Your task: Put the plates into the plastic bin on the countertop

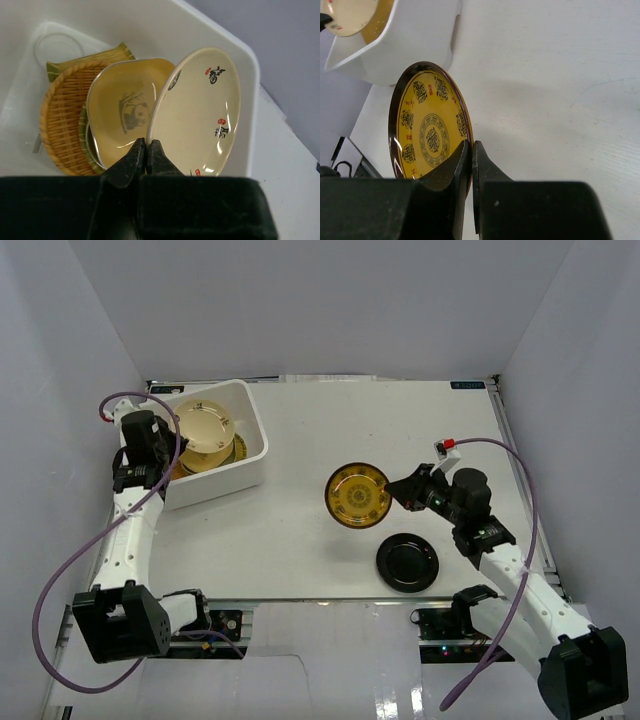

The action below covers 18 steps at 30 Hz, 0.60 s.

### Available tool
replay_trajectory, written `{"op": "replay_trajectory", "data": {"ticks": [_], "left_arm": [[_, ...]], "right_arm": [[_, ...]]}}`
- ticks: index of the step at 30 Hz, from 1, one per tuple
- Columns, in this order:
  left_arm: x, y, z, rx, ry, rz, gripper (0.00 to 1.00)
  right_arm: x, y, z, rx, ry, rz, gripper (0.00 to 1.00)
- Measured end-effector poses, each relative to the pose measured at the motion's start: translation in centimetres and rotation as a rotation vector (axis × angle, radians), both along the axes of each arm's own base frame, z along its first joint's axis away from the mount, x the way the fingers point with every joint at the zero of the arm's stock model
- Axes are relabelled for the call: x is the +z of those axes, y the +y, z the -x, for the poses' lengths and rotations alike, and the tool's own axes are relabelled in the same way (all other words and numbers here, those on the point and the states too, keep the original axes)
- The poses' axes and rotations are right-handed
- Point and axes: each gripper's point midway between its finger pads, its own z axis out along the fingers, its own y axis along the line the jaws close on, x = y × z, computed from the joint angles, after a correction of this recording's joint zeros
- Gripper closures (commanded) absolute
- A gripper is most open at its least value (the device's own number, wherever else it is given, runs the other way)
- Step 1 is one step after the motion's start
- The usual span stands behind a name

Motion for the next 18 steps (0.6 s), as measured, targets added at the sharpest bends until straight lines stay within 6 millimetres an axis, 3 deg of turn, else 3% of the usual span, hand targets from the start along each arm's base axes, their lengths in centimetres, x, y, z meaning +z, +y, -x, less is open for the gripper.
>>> {"op": "replay_trajectory", "data": {"ticks": [9,12,13,14,15,16,18], "left_arm": [[-5.0,3.7,-1.2,0.104,0.134,-0.046,1.00],[-7.9,5.3,-1.8,0.151,0.203,-0.046,0.88],[-8.8,5.6,-1.9,0.159,0.224,-0.040,0.83],[-9.2,5.9,-2.1,0.169,0.227,-0.028,0.61],[-9.2,6.0,-2.3,0.168,0.222,-0.029,0.49],[-9.1,5.9,-2.3,0.163,0.211,-0.028,0.28],[-8.4,5.4,-1.9,0.145,0.187,-0.022,0.13]], "right_arm": [[1.7,6.8,0.9,0.166,-0.006,0.030,0.92],[1.9,9.4,1.2,0.218,-0.006,0.047,0.92],[2.0,10.1,1.1,0.226,-0.007,0.051,0.92],[2.2,11.1,0.9,0.237,-0.013,0.057,0.92],[2.4,11.6,0.8,0.242,-0.017,0.057,0.92],[2.6,12.3,0.5,0.246,-0.019,0.062,0.92],[3.2,13.5,-0.1,0.252,-0.029,0.064,0.92]]}}
